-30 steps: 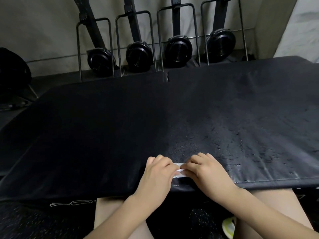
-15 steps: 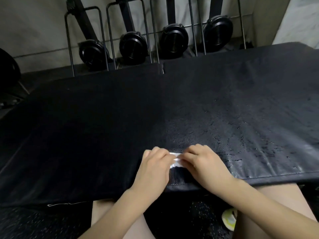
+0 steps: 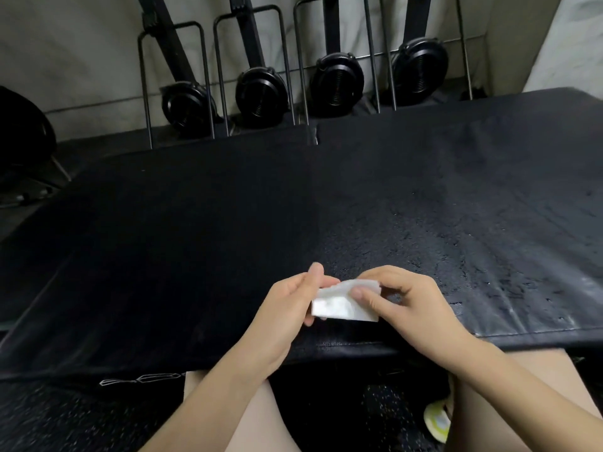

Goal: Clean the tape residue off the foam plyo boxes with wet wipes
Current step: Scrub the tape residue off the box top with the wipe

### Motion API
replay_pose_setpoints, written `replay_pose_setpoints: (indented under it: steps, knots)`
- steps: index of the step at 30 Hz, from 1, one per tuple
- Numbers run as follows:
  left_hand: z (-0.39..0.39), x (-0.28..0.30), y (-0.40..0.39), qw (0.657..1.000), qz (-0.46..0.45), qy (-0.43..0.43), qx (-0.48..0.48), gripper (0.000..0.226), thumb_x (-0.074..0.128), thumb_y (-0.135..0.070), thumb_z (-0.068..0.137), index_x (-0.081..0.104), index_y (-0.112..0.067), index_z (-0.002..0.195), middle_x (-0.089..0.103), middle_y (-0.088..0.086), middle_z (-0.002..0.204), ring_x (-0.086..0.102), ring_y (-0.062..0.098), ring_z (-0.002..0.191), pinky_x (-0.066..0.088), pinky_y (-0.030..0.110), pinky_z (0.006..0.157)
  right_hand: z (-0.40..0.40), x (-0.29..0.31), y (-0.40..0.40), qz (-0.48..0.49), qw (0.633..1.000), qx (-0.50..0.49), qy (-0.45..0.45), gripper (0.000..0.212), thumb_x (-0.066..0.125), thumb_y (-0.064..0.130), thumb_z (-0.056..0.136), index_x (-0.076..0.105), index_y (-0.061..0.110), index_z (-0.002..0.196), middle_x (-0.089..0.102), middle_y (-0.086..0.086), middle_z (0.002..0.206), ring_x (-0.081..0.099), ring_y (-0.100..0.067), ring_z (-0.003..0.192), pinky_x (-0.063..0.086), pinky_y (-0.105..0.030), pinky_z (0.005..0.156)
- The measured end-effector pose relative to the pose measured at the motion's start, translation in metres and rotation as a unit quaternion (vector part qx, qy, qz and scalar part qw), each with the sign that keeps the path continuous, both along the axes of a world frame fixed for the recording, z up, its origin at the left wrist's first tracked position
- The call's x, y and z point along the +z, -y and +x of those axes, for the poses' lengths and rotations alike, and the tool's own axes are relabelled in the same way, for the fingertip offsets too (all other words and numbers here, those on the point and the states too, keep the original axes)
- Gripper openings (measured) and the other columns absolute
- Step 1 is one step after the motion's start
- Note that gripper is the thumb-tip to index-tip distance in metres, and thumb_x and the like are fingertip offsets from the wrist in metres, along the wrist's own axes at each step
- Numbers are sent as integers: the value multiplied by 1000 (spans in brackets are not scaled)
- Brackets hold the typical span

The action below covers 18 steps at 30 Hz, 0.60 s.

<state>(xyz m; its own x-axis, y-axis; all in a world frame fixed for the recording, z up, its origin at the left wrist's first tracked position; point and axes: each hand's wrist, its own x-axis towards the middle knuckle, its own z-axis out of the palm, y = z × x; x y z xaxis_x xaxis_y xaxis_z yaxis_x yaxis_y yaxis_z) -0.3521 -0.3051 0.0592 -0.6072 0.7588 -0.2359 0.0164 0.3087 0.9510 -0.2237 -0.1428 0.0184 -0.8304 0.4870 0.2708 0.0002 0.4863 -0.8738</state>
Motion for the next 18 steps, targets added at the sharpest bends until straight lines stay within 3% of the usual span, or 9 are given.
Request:
replay_pose_setpoints:
  steps: [1,3,5,8,12,15,17,18]
  knots:
    - [3,1,1,1000,6,3,-9,48,41,-61,99,76,-29,101,63,-2,78,47,14,72,41,26,72,0,1,0,-34,999,-4,14,6,74,26,92,78,23,88,73,14,88,67,-4,82,50,-26,74]
    - [10,2,3,999,21,-31,-13,40,53,-61,94,74,-27,95,68,-4,78,56,11,69,46,23,71,0,-1,1,-74,996,-8,39,36,71,42,92,72,8,81,63,5,67,54,-7,65,43,-39,64]
    - [15,0,2,995,27,-93,21,18,70,-42,88,72,-25,93,74,-3,83,69,15,76,55,31,74,0,-1,4,-105,993,-14,46,57,66,55,91,66,-1,84,57,-12,64,49,-15,62,42,-47,61]
    - [21,-6,3,993,29,-103,44,8,70,-21,90,72,-21,98,75,2,79,71,15,76,51,29,68,2,1,11,-137,989,-4,49,33,61,42,99,75,13,95,72,-6,64,68,-27,64,55,-44,65]
    - [25,-4,7,998,49,-30,40,23,65,-10,93,66,-22,112,76,4,85,69,12,77,47,27,68,4,-1,17,-135,989,-14,60,26,55,37,103,75,20,100,71,-7,60,63,-19,55,53,-34,60]
    - [23,-6,10,995,-16,-92,33,33,57,-11,95,55,-33,120,76,-3,79,63,3,65,49,22,63,7,-6,15,-114,989,-28,84,27,60,36,101,70,16,86,69,-1,59,57,-11,53,49,-32,58]
    - [22,-12,13,984,-67,-164,35,37,55,-15,94,49,-36,124,74,-11,78,62,1,62,47,20,56,6,-11,12,-32,992,-62,102,24,70,35,93,64,18,77,65,7,58,51,-4,52,41,-21,57]
    - [21,-17,15,973,-91,-210,40,40,56,-19,93,46,-37,128,72,-15,83,64,2,69,48,18,59,6,-14,11,18,991,-74,110,20,74,34,90,64,21,80,64,9,61,53,-4,56,39,-17,58]
